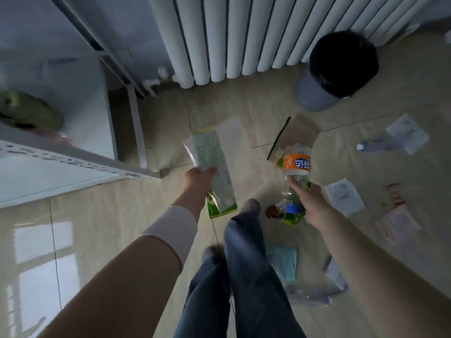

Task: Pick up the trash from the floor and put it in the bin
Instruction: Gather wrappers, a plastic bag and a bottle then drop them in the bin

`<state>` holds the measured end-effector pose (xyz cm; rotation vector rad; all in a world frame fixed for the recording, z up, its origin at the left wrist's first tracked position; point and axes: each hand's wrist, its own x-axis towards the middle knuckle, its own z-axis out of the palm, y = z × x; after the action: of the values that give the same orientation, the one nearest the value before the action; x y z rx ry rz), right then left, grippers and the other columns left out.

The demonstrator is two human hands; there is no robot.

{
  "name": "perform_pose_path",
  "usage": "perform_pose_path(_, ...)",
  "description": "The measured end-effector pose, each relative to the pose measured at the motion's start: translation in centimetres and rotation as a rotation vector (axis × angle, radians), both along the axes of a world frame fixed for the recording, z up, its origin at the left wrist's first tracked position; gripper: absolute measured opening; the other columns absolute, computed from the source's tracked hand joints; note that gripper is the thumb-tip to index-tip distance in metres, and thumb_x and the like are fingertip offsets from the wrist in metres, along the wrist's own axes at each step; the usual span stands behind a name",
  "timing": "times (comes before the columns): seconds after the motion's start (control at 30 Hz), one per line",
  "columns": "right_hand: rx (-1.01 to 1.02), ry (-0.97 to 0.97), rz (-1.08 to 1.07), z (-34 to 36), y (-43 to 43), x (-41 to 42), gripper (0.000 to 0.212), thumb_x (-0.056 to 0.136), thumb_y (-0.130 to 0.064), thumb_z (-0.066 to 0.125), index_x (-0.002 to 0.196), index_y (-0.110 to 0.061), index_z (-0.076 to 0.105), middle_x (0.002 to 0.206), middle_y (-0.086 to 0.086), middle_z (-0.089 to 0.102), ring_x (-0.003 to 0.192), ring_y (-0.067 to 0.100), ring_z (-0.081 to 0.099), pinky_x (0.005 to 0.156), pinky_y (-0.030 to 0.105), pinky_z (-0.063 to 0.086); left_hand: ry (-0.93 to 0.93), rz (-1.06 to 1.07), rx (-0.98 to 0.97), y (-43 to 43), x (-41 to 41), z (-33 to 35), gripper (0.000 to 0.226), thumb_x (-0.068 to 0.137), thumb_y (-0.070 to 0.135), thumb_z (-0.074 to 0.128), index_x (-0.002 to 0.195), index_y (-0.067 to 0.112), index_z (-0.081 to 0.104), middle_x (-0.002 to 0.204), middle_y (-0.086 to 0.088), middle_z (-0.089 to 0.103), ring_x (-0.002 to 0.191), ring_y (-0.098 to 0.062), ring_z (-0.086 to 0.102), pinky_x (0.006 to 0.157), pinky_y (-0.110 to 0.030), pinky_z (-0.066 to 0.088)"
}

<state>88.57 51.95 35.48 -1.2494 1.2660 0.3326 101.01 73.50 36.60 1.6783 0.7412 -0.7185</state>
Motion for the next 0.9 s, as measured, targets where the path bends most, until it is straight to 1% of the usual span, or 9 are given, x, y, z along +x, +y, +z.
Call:
perform_pose_path(0.07,0.003,-0.016,-0.066,-0.1,-2.4,1.6,0.074,0.075,-0.045,0.07,0.134,-0.009,0.042,0.124,0.014,0.058,0.108,0.027,0.058,0.092,0.038,0.047,0.002,-0.042,-0.014,-3.4,2.7,-0.1,0.018,0.08,0.01,0.068,0.096,0.005,0.06,0.088,-0.009,0.063,0.086,-0.027,0.061,0.087,-0.041,0.052)
perform_pose_path(0.17,0.009,-0.041,-0.153,-0.3,-6.6,4.2,0.068,0.074,-0.043,0.071,0.129,-0.009,0.049,0.121,0.011,0.061,0.105,0.025,0.059,0.092,0.037,0.047,0.016,-0.105,-0.026,-8.8,6.4,-1.0,0.027,0.081,0.008,0.068,0.104,-0.003,0.06,0.082,-0.007,0.062,0.08,-0.027,0.061,0.079,-0.038,0.054)
perform_pose_path(0.33,-0.038,-0.028,-0.246,-0.5,-14.1,7.5,0.065,0.075,-0.043,0.07,0.127,-0.008,0.051,0.119,0.01,0.062,0.1,0.023,0.059,0.08,0.031,0.046,0.012,-0.244,-0.057,-18.8,11.7,-2.0,0.018,0.081,0.01,0.068,0.095,0.005,0.058,0.086,-0.008,0.062,0.081,-0.027,0.061,0.076,-0.033,0.05)
perform_pose_path(0.5,-0.046,-0.038,-0.336,0.2,-20.8,11.0,0.062,0.076,-0.042,0.071,0.124,-0.007,0.053,0.121,0.013,0.063,0.11,0.029,0.061,0.101,0.042,0.046,0.01,-0.393,-0.122,-27.9,15.8,-1.4,0.024,0.083,0.01,0.066,0.104,-0.001,0.059,0.077,-0.005,0.062,0.064,-0.017,0.06,0.05,-0.02,0.052)
perform_pose_path(0.53,-0.042,-0.043,-0.354,0.4,-22.1,11.9,0.062,0.075,-0.042,0.071,0.124,-0.008,0.054,0.121,0.013,0.063,0.11,0.029,0.061,0.102,0.044,0.045,0.003,-0.421,-0.125,-29.6,16.7,-1.2,0.026,0.083,0.01,0.065,0.105,-0.003,0.059,0.079,-0.006,0.063,0.065,-0.018,0.061,0.05,-0.019,0.053)
perform_pose_path(0.63,-0.046,-0.055,-0.39,0.1,-26.3,14.7,0.054,0.077,-0.039,0.071,0.119,-0.009,0.055,0.121,0.013,0.063,0.107,0.028,0.062,0.102,0.045,0.046,-0.011,-0.491,-0.136,-34.6,19.5,-1.4,0.034,0.083,0.01,0.066,0.112,-0.008,0.057,0.105,-0.018,0.065,0.083,-0.029,0.063,0.079,-0.031,0.054)
perform_pose_path(0.7,-0.042,-0.07,-0.424,-1.1,-29.5,16.8,0.048,0.077,-0.036,0.071,0.113,-0.01,0.053,0.121,0.012,0.062,0.09,0.022,0.064,0.089,0.038,0.052,-0.004,-0.534,-0.15,-38.3,21.6,-2.4,0.036,0.083,0.009,0.065,0.115,-0.006,0.056,0.11,-0.018,0.063,0.089,-0.028,0.063,0.084,-0.034,0.05)
perform_pose_path(0.77,-0.034,-0.057,-0.46,-3.0,-32.9,19.1,0.06,0.076,-0.034,0.072,0.123,-0.005,0.047,0.118,0.011,0.062,0.072,0.012,0.062,0.065,0.027,0.051,0.011,-0.589,-0.158,-42.2,24.0,-4.0,0.038,0.084,0.011,0.065,0.118,-0.003,0.055,0.109,-0.015,0.063,0.092,-0.028,0.062,0.085,-0.034,0.05)
perform_pose_path(0.9,-0.059,-0.018,-0.466,-9.3,-39.7,23.8,0.077,0.075,-0.031,0.074,0.135,-0.004,0.035,0.103,0.005,0.061,0.066,0.007,0.057,0.041,0.018,0.046,0.024,-0.706,-0.148,-50.1,29.1,-9.9,0.041,0.084,0.012,0.065,0.122,0.0,0.053,0.115,-0.015,0.063,0.101,-0.031,0.063,0.092,-0.041,0.051)
